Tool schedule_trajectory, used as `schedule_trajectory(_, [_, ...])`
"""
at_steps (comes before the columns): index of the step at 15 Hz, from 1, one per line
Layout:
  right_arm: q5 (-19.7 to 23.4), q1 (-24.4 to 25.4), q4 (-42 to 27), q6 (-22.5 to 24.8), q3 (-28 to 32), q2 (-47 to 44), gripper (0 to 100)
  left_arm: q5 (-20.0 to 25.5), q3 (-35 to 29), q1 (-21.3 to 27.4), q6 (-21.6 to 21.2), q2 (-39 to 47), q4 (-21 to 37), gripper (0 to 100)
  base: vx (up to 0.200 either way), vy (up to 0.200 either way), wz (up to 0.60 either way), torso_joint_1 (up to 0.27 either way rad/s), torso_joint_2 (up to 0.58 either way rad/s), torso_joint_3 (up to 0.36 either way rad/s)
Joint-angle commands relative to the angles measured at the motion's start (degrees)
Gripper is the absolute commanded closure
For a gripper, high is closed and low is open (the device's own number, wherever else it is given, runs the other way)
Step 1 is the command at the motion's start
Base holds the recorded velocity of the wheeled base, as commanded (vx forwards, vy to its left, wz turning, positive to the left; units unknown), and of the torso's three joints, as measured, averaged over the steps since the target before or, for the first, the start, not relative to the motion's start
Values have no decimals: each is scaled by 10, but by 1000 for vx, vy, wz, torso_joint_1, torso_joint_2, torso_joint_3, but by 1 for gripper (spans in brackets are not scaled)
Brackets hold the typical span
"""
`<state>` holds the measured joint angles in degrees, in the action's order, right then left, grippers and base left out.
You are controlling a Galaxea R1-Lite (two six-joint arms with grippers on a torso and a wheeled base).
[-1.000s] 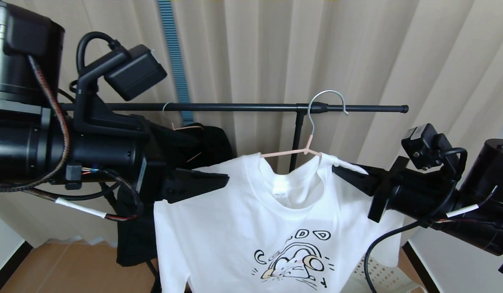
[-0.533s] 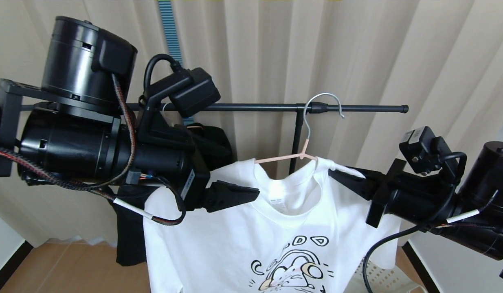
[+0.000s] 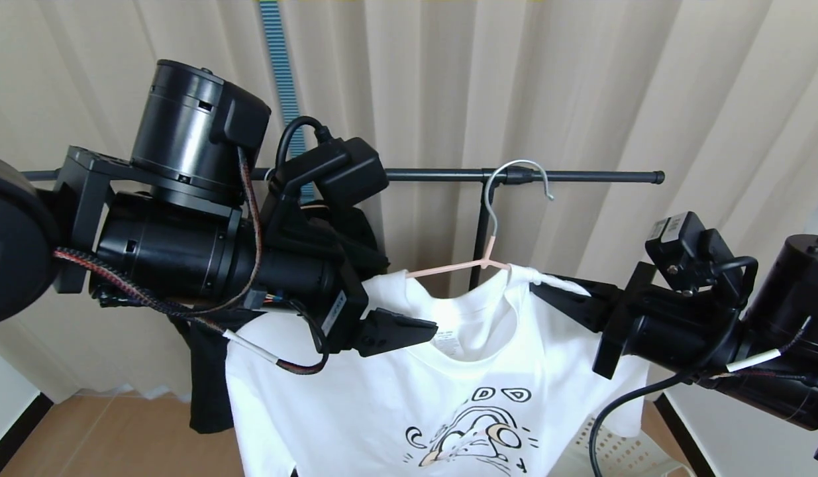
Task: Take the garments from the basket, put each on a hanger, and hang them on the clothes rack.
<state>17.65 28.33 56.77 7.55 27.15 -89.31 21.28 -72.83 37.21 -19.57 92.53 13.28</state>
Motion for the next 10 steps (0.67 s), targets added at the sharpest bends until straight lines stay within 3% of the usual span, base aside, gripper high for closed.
schedule_trajectory(1, [0, 4, 0, 0, -1, 8, 100, 0, 1, 2, 0, 5, 0, 0, 0, 0, 0, 0, 0, 0])
schedule_trajectory(7, [0, 9, 0, 1, -3, 13, 100, 0, 1, 6, 1, 6, -1, 0, 0, 0, 0, 0, 0, 0])
schedule_trajectory(8, [0, 12, 0, 1, -3, 13, 100, 0, 2, 6, 1, 5, -1, 100, 0, 0, 0, 0, 0, 0])
schedule_trajectory(10, [0, 15, 0, 1, -3, 13, 100, -1, 4, 6, 1, 5, -1, 100, 0, 0, 0, 0, 0, 0])
